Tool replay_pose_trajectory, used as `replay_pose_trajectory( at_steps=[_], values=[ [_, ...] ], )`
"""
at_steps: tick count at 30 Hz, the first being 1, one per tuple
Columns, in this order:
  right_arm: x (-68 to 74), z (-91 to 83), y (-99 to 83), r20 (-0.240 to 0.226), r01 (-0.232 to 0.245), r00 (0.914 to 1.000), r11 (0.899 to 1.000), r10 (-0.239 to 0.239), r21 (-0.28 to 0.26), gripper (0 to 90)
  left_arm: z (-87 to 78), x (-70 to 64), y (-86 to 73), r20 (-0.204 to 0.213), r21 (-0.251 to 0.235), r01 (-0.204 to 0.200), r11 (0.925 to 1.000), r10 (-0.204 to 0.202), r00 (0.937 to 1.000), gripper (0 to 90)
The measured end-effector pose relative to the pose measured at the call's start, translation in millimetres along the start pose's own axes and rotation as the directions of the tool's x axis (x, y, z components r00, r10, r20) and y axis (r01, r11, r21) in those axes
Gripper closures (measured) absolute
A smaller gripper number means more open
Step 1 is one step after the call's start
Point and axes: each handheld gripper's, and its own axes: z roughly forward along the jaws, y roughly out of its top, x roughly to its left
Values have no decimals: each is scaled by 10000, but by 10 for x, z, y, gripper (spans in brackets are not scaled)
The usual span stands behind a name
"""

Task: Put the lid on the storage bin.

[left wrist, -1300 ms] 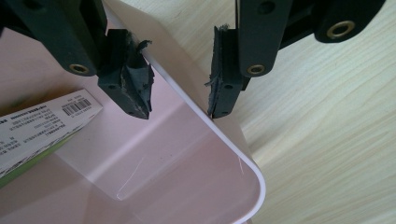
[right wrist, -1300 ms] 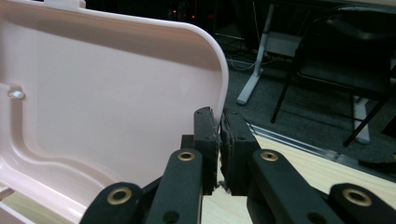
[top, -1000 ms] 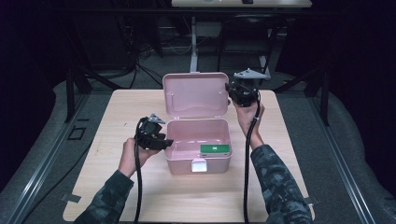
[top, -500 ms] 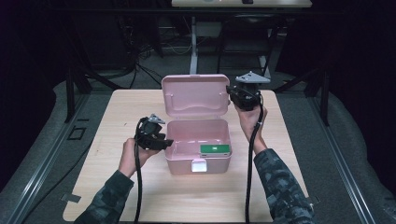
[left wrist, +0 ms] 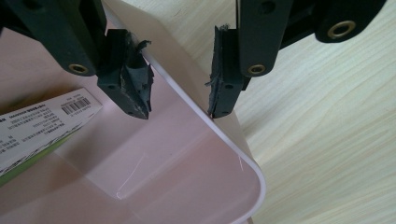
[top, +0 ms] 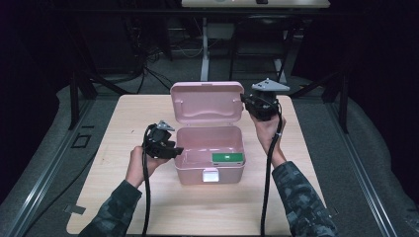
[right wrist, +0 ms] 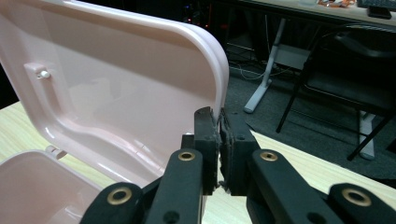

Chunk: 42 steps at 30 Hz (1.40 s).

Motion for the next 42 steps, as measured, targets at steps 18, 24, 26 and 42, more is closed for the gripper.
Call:
replay_pose_trajectory(
  at_steps=[18,24,26,42],
  values=[
    [44,-163,-52,-273,92,9996,9999,-90,98,856,3,-1,-4,-37,-42,34,10000,-34,10000,583],
    [45,-193,-60,-353,66,9994,9999,-60,158,856,2,4,-12,37,-98,73,9999,-73,10000,583],
    [47,-201,-61,-369,72,9993,9998,-65,172,856,2,4,-15,36,-122,85,9999,-84,10000,583],
    [74,-282,-98,-525,63,9986,9997,-50,240,854,3,6,-26,47,-217,114,9997,-113,9999,578]
  ],
)
